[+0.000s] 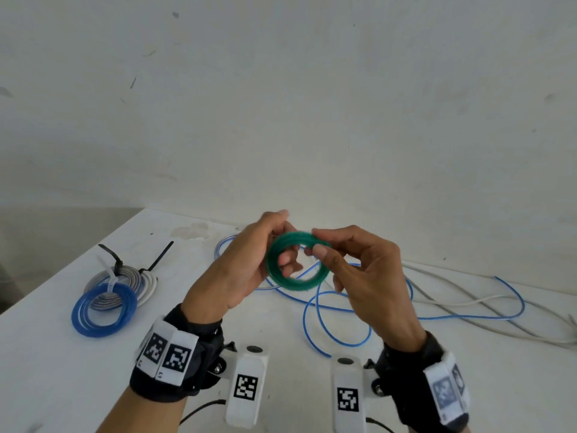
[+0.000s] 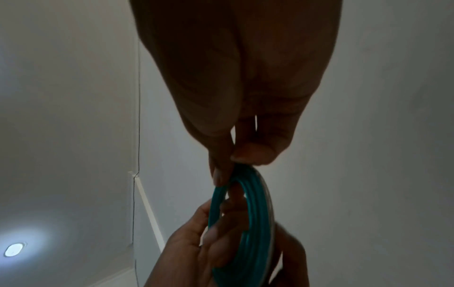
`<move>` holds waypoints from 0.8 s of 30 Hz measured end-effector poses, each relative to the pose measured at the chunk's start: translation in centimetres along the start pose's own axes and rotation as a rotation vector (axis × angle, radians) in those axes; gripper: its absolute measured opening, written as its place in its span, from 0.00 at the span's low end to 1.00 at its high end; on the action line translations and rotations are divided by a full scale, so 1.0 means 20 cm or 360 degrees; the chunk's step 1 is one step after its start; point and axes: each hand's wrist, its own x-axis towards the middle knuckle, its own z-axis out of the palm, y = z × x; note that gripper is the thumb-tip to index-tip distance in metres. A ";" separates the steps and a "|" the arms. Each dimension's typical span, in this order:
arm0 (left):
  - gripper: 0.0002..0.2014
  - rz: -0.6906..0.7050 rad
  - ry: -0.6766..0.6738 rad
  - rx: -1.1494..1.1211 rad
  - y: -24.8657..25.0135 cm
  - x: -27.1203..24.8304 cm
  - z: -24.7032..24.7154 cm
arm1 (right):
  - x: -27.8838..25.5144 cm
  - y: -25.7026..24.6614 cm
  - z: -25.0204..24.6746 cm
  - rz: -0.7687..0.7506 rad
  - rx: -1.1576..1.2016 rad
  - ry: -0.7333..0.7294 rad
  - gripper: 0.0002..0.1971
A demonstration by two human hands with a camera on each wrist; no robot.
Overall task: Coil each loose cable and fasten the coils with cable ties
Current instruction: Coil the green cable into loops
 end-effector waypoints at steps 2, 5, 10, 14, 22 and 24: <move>0.25 -0.0070 -0.0071 0.0221 -0.01 -0.02 0.03 | 0.00 -0.01 -0.03 -0.0002 -0.0096 -0.0100 0.12; 0.31 -0.0066 -0.0086 0.0391 -0.01 -0.04 0.06 | -0.01 -0.01 -0.03 -0.0023 -0.0173 -0.0104 0.13; 0.26 0.0043 0.0001 0.0391 -0.01 -0.04 0.04 | -0.01 0.01 -0.01 -0.0076 -0.0203 -0.0037 0.11; 0.24 0.0109 0.0104 0.0267 -0.03 -0.02 0.04 | -0.02 0.01 0.04 -0.0081 -0.0071 0.0221 0.08; 0.23 0.0182 0.0180 0.0127 -0.02 -0.01 0.04 | -0.02 0.01 0.05 -0.0102 -0.0180 0.0224 0.11; 0.23 0.0187 0.0178 0.0132 -0.03 0.00 0.04 | -0.02 0.01 0.04 -0.0135 -0.0181 0.0236 0.11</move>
